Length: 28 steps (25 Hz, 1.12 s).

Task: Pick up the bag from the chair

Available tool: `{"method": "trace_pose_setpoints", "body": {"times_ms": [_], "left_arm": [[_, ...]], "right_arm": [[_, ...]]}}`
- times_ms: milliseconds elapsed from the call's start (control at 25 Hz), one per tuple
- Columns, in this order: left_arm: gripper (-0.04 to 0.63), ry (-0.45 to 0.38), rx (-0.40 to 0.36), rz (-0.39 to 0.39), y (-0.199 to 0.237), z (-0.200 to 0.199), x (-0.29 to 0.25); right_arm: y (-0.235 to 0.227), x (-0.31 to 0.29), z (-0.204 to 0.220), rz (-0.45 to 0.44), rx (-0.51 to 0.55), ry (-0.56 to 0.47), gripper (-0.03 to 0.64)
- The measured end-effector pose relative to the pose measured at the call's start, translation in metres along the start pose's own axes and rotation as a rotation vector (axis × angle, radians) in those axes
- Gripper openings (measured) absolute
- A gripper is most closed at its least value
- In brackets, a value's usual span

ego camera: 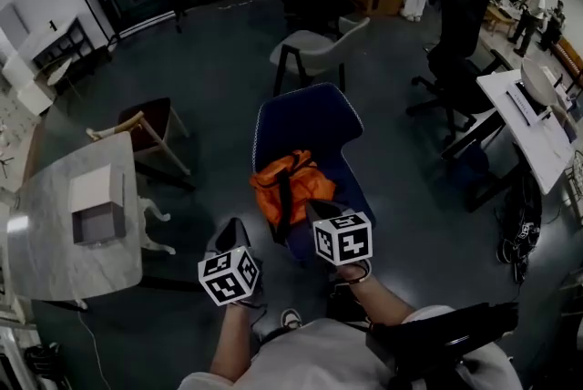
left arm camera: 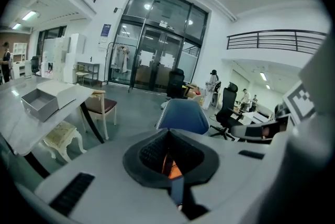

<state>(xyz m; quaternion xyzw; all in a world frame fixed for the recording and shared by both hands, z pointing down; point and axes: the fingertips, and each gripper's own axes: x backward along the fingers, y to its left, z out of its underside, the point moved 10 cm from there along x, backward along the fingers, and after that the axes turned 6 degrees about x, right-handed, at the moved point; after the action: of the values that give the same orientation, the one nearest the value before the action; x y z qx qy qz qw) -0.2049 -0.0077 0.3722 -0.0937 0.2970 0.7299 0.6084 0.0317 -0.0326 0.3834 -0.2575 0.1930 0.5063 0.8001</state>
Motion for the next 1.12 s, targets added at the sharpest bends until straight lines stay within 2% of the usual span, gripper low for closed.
{"method": "trace_pose_setpoints", "body": {"times_ms": [240, 480, 760, 880, 1120], "left_arm": [[0.014, -0.03, 0.069, -0.042, -0.032, -0.013, -0.037], [0.014, -0.03, 0.08, -0.082, -0.062, -0.016, -0.067], [0.014, 0.019, 0.081, -0.111, -0.064, 0.013, -0.098], [0.014, 0.049, 0.109, -0.14, -0.053, 0.027, -0.105], [0.014, 0.094, 0.141, -0.16, -0.039, 0.053, -0.134]], "right_arm": [[-0.055, -0.032, -0.029, -0.07, 0.019, 0.027, 0.033], [-0.099, -0.055, -0.043, -0.113, 0.032, 0.066, 0.033], [-0.115, -0.087, -0.02, -0.141, 0.006, 0.11, 0.033], [-0.114, -0.103, -0.005, -0.157, 0.001, 0.151, 0.032], [-0.132, -0.13, 0.013, -0.133, -0.027, 0.181, 0.032]]}}
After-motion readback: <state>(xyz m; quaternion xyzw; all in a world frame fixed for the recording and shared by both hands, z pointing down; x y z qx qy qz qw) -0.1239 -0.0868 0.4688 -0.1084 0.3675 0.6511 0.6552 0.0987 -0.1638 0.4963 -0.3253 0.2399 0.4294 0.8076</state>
